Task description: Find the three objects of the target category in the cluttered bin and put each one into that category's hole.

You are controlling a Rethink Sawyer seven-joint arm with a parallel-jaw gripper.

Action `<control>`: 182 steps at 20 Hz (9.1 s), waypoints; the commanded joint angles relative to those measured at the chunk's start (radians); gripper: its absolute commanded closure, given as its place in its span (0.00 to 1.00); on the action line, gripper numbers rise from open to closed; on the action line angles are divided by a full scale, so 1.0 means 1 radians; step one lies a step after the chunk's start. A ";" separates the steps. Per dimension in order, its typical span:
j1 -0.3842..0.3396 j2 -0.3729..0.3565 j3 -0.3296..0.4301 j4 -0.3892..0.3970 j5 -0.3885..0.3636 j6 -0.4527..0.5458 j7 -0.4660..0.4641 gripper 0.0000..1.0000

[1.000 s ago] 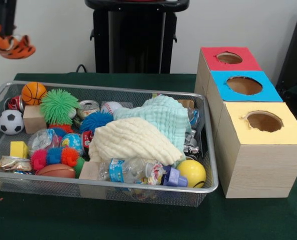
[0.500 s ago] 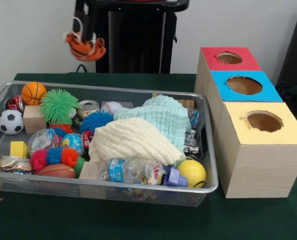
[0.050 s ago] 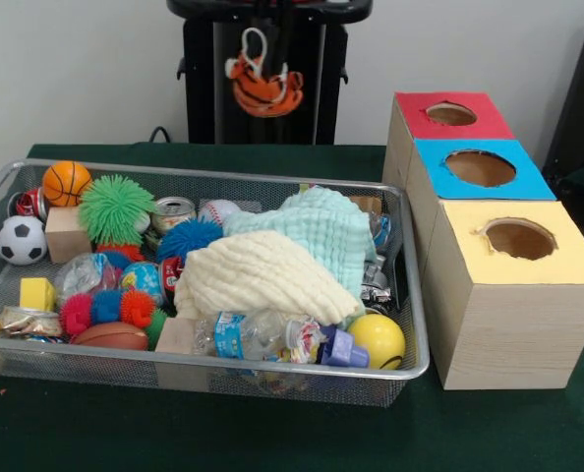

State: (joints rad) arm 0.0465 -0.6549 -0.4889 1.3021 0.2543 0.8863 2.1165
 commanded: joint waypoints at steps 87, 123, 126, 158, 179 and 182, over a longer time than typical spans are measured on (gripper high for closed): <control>0.435 0.161 -0.013 0.430 0.361 -0.037 0.874 1.00; 0.479 0.161 -0.010 0.544 0.414 -0.133 0.832 1.00; 0.486 0.150 -0.008 0.558 0.420 -0.135 0.834 1.00; 0.506 0.137 0.005 0.591 0.439 -0.184 0.863 1.00; 0.515 0.119 -0.028 0.572 0.426 -0.121 0.885 1.00; 0.510 0.084 -0.042 0.571 0.406 -0.084 0.866 1.00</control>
State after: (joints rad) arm 0.5677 -0.5620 -0.5788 1.8938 0.6462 0.6836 2.6926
